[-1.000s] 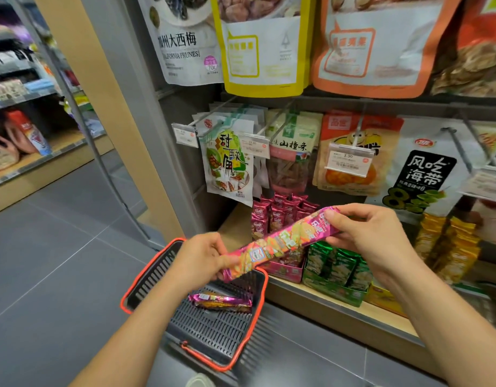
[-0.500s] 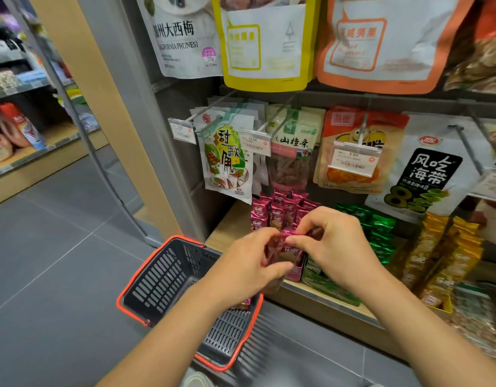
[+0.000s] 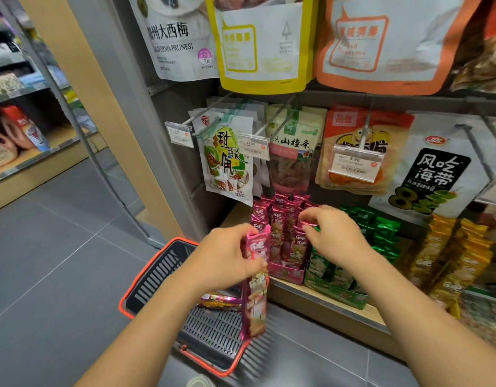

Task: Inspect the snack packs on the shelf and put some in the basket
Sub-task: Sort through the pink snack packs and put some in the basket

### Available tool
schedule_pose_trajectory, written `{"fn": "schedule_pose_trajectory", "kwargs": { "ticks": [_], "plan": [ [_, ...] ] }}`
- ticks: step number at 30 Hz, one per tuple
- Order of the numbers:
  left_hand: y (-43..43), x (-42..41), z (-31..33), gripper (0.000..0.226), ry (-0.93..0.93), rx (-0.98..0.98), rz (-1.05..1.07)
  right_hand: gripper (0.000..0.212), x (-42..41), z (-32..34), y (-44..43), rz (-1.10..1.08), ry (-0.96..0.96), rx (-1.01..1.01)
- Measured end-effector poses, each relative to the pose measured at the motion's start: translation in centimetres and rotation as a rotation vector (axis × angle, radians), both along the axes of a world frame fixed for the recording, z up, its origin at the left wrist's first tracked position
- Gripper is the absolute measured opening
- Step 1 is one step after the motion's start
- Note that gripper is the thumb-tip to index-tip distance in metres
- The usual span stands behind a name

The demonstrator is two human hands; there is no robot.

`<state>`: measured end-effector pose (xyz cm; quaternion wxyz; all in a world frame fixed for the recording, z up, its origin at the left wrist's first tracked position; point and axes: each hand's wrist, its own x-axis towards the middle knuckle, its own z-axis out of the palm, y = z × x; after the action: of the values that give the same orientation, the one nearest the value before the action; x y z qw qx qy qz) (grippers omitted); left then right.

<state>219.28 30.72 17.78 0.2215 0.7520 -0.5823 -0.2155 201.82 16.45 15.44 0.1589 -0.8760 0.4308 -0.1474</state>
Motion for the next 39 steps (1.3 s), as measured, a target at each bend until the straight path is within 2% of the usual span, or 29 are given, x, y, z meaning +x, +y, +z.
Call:
{"fn": "schedule_pose_trajectory", "kwargs": {
  "ticks": [4,9,14,19,23,24,26,29,32,36,39],
  "plan": [
    [-2.4,1.1,0.3,0.042,-0.049,-0.084,0.066,0.043,1.0,-3.7,0.6,0.119,0.280,-0.139],
    [-5.5,0.8,-1.7,0.038,-0.153,-0.210,-0.010,0.046,0.5,-6.0,0.9,0.139,0.514,-0.054],
    [-7.2,0.5,-5.0,0.036,-0.322,-0.153,-0.135,0.052,-0.1,-6.0,0.9,0.136,0.457,-0.079],
    [-8.0,0.8,-7.9,0.044,-0.289,-0.032,-0.188,0.058,-0.2,-5.3,0.8,0.128,0.362,-0.066],
    [-8.3,0.3,-9.3,0.052,-0.287,0.165,-0.288,0.050,0.1,-4.0,-0.1,0.047,0.133,-0.018],
    [-8.2,0.1,-9.6,0.053,-0.258,0.169,-0.280,0.048,0.3,-3.7,-0.4,0.018,0.082,0.001],
    [-8.1,-0.2,-10.0,0.039,-0.241,0.094,-0.244,0.042,1.2,-3.2,-1.3,-0.025,0.015,0.034],
    [-8.5,-0.6,-9.9,0.030,-0.309,-0.013,-0.184,0.035,3.9,-2.7,-3.2,-0.071,-0.066,0.119],
    [-8.9,-1.2,-9.7,0.030,-0.382,-0.044,-0.192,0.034,6.5,-2.8,-4.7,-0.120,-0.019,0.135],
    [-9.1,-0.8,-9.5,0.032,-0.297,-0.001,-0.239,0.032,8.3,-4.1,-5.8,-0.113,0.215,0.090],
    [-8.8,-0.3,-9.3,0.029,-0.233,-0.064,-0.200,0.022,9.0,-4.7,-5.9,-0.141,0.347,0.031]
  ]
}}
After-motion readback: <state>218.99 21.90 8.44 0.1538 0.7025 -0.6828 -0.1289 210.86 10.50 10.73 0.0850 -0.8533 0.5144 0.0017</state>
